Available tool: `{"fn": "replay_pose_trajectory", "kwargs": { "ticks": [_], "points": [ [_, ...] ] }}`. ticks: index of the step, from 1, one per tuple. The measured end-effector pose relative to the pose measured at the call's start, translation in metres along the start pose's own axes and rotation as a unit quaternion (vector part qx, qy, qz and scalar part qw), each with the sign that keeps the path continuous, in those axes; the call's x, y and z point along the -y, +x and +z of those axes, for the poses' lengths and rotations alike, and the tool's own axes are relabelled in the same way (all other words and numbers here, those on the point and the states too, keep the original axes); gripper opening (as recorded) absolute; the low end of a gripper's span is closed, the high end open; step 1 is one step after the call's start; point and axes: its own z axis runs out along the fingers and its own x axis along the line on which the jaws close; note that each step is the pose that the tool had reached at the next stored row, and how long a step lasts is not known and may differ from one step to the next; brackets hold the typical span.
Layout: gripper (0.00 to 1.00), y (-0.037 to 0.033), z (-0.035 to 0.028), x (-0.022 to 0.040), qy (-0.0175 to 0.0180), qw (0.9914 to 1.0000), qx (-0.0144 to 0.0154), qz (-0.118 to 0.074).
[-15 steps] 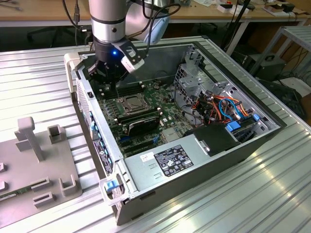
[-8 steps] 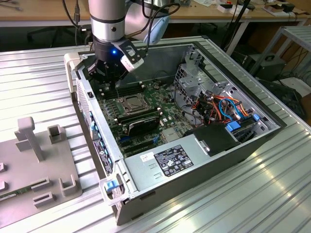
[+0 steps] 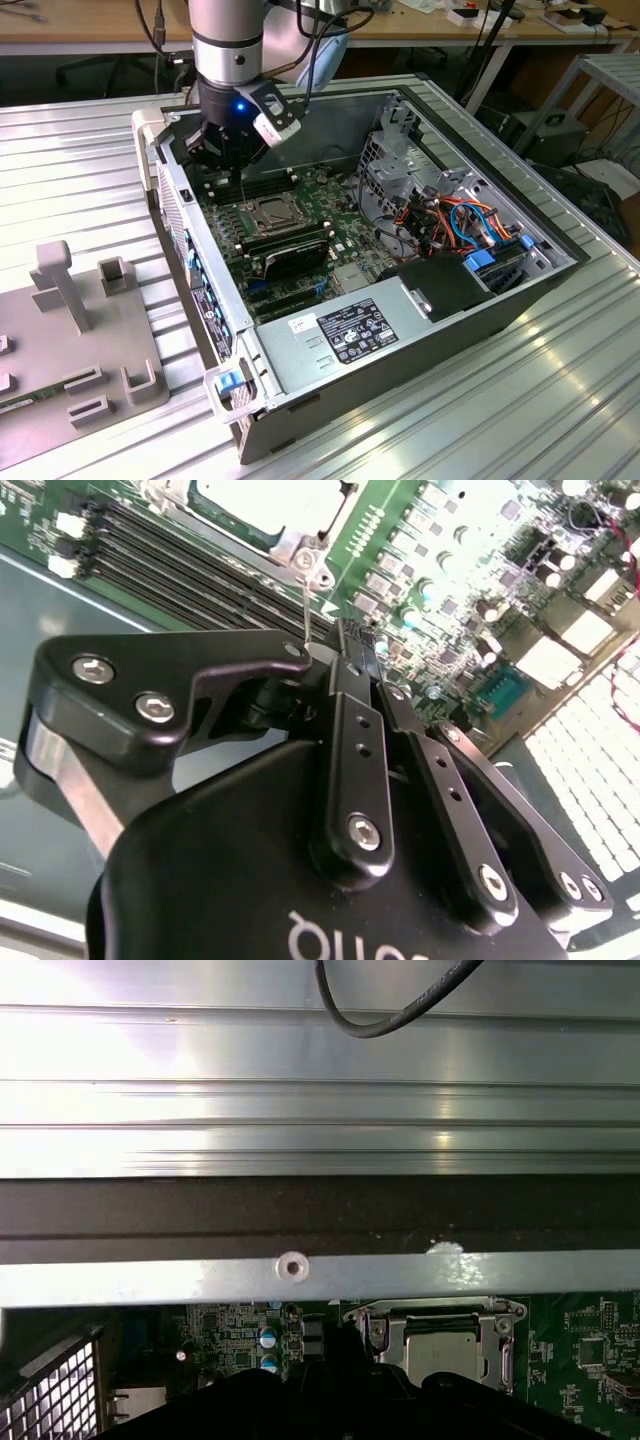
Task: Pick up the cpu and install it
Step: 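Install the first cpu locking lever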
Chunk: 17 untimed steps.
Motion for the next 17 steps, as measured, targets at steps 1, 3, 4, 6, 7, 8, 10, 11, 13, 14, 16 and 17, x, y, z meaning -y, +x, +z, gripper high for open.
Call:
{"fn": "replay_pose_trajectory", "kwargs": {
  "ticks": [1, 3, 4, 6, 7, 8, 10, 11, 13, 14, 16, 17],
  "points": [
    [0.11, -0.0018, 0.0002, 0.0000, 0.0000, 1.00000, 0.0000, 0.000],
    [0.11, -0.0054, 0.0005, -0.0001, 0.0000, 1.00000, 0.0000, 0.000],
    [0.11, -0.0076, 0.0008, -0.0001, 0.0000, 1.00000, 0.0000, 0.000],
    [0.11, -0.0115, 0.0013, -0.0002, 0.0000, 1.00000, 0.0000, 0.000],
    [0.11, -0.0133, 0.0015, -0.0002, 0.0000, 1.00000, 0.0000, 0.000],
    [0.11, -0.0157, 0.0017, -0.0002, 0.0000, 1.00000, 0.0000, 0.000],
    [0.11, -0.0181, 0.0020, -0.0003, 0.0000, 1.00000, 0.0000, 0.000],
    [0.11, -0.0197, 0.0022, -0.0003, 0.0000, 1.00000, 0.0000, 0.000],
    [0.11, -0.0247, 0.0028, -0.0004, 0.0000, 1.00000, 0.0000, 0.000],
    [0.11, -0.0277, 0.0033, -0.0005, 0.0000, 1.00000, 0.0000, 0.000],
    [0.11, -0.0319, 0.0044, -0.0005, 0.0000, 1.00000, 0.0000, 0.000],
    [0.11, -0.0337, 0.0050, -0.0006, 0.0000, 1.00000, 0.0000, 0.000]
  ]
}}
